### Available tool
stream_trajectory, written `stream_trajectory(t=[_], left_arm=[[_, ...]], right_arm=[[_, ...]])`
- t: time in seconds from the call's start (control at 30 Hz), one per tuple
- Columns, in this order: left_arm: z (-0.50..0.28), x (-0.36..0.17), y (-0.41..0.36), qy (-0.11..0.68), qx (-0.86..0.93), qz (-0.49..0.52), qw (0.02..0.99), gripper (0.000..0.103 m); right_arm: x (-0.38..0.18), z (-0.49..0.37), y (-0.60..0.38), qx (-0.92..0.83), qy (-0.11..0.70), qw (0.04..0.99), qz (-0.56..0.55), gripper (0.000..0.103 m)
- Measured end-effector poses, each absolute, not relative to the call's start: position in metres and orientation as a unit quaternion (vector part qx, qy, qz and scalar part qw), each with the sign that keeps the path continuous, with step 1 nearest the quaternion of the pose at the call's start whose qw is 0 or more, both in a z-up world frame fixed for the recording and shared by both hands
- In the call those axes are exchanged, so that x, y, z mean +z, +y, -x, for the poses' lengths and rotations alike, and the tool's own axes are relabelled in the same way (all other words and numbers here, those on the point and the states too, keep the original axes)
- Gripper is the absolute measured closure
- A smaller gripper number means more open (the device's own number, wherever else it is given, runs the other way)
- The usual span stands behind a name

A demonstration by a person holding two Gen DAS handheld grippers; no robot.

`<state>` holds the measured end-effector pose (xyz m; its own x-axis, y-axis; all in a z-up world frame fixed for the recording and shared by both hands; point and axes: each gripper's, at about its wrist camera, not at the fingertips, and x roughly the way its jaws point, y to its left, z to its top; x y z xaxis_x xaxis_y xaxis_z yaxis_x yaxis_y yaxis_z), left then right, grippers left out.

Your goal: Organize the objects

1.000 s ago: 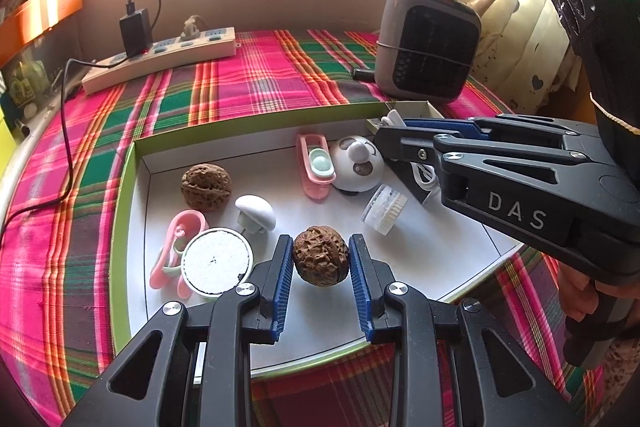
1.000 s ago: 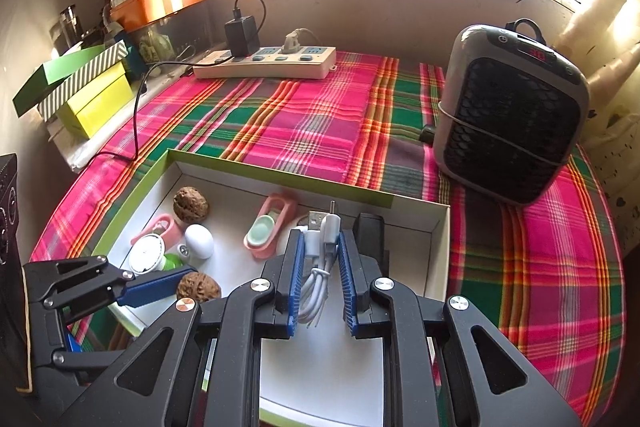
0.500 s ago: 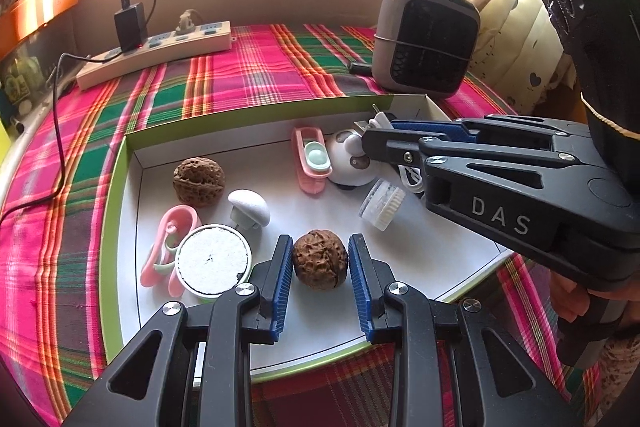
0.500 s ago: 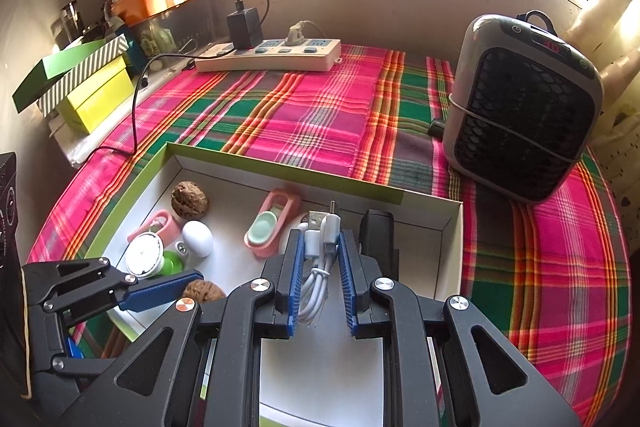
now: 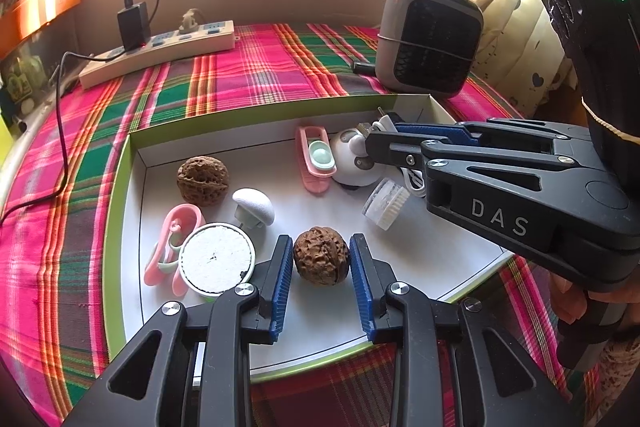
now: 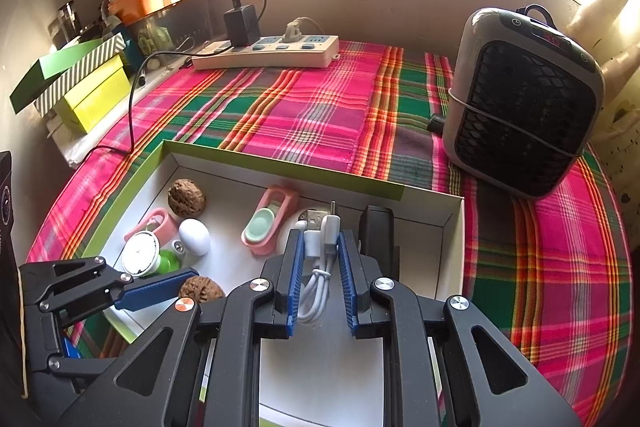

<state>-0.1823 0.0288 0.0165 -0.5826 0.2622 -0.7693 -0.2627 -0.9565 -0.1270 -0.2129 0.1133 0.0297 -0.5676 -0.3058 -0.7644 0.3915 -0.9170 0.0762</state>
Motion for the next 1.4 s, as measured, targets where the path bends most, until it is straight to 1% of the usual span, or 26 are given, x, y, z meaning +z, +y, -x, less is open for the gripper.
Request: stream_trajectory(t=[0.33, 0.47, 1.23, 1.3, 1.37, 1.4], left_arm=[[0.181, 0.017, 0.027, 0.002, 0.892, 0.43, 0.141, 0.069], [0.179, 0.017, 0.027, 0.004, 0.893, 0.429, 0.138, 0.069], [0.159, 0.03, 0.026, 0.007, 0.901, 0.414, 0.128, 0.067], [0.156, 0.032, 0.025, 0.008, 0.902, 0.413, 0.125, 0.067], [0.153, 0.033, 0.025, 0.008, 0.903, 0.411, 0.122, 0.067], [0.151, 0.035, 0.025, 0.009, 0.904, 0.41, 0.12, 0.067]], right_arm=[[0.031, 0.211, 0.112, -0.886, 0.05, 0.195, -0.418, 0.084], [0.032, 0.208, 0.112, -0.886, 0.05, 0.196, -0.416, 0.079], [0.042, 0.185, 0.116, -0.895, 0.043, 0.186, -0.402, 0.078], [0.043, 0.181, 0.117, -0.896, 0.04, 0.185, -0.401, 0.077], [0.045, 0.178, 0.118, -0.898, 0.041, 0.183, -0.398, 0.07], [0.046, 0.176, 0.118, -0.899, 0.041, 0.182, -0.396, 0.07]])
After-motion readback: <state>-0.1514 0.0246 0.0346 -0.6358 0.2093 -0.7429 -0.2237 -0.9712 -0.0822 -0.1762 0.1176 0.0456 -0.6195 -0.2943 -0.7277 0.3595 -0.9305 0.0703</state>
